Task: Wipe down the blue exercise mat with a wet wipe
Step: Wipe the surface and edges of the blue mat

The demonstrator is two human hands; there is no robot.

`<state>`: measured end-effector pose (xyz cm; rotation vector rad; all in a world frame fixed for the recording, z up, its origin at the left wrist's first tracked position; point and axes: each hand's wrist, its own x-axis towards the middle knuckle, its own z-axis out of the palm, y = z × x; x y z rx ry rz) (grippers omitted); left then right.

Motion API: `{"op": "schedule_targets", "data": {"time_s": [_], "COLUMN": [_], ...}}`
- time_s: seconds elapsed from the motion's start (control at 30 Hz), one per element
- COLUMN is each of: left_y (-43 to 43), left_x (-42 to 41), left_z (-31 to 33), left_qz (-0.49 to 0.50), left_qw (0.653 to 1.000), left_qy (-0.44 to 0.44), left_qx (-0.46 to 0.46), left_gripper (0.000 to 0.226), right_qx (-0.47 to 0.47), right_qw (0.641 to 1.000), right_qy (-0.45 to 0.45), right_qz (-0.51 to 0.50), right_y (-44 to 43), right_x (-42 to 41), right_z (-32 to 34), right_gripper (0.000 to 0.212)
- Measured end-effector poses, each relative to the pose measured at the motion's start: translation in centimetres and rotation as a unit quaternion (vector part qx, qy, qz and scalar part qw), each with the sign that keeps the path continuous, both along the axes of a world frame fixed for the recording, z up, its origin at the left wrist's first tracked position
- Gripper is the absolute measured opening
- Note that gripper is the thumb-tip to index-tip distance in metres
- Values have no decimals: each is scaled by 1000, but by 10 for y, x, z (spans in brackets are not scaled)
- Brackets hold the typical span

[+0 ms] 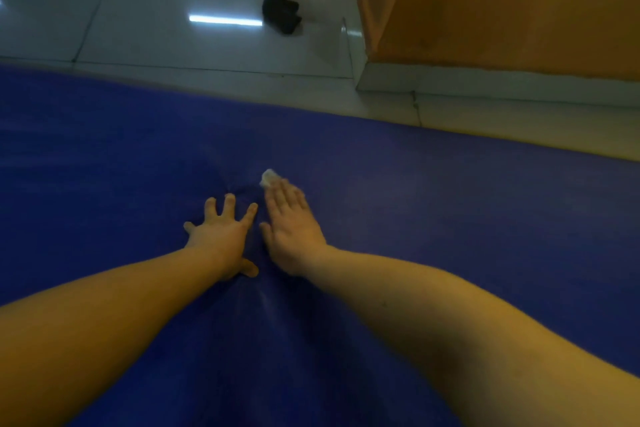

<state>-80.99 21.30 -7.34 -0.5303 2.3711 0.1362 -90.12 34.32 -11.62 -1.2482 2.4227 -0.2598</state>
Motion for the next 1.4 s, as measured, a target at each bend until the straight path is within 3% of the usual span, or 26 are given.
{"op": "schedule_targets", "data": {"time_s": [0.1, 0.17, 0.27, 0.33, 0.53, 0.63, 0.73, 0.83, 0.93, 1.0, 1.2, 1.27, 1.4], "left_y": [-1, -1, 2, 6, 14, 16, 19, 20, 22, 23, 24, 22, 19], "left_x": [0, 1, 7, 12, 48, 69, 86, 102, 113, 119, 144, 156, 171], "left_z": [1, 3, 7, 9, 19, 22, 26, 31, 34, 37, 48, 49, 47], "left_qz": [5, 9, 20, 22, -35, -45, -53, -48, -46, -46, -38, -40, -59], "left_qw": [1000, 1000, 1000, 999, 999, 999, 998, 999, 999, 998, 998, 997, 993], "left_qy": [1, 1, 5, 20, 36, 20, 7, -7, -22, -30, -42, -62, -99], "left_qx": [7, 15, 23, 12, -15, -17, -24, -23, -15, -7, 8, 13, 32], "left_gripper": [131, 131, 129, 125, 90, 83, 80, 81, 80, 79, 74, 73, 74], "right_qx": [9, 15, 107, 146, 125, 111, 61, 43, 45, 96, 160, 147, 41], "right_qw": [998, 999, 977, 966, 968, 983, 997, 995, 999, 990, 962, 968, 998], "right_qy": [15, 26, 62, 60, 0, 11, -50, -63, 14, 53, 1, -6, -5], "right_qz": [52, -32, -176, -204, -219, -145, -1, 60, -6, -85, -222, -202, -46], "right_y": [21, 47, 90, 107, 84, 57, 48, 58, 73, 89, 115, 102, 70], "right_x": [-7, -27, -67, -81, -29, 33, 100, 108, 59, 18, -26, -2, 83], "right_z": [5, 7, 10, 16, 12, 12, 20, 21, 17, 17, 17, 18, 20], "right_gripper": [73, 79, 86, 87, 84, 79, 75, 72, 73, 73, 82, 84, 87]}}
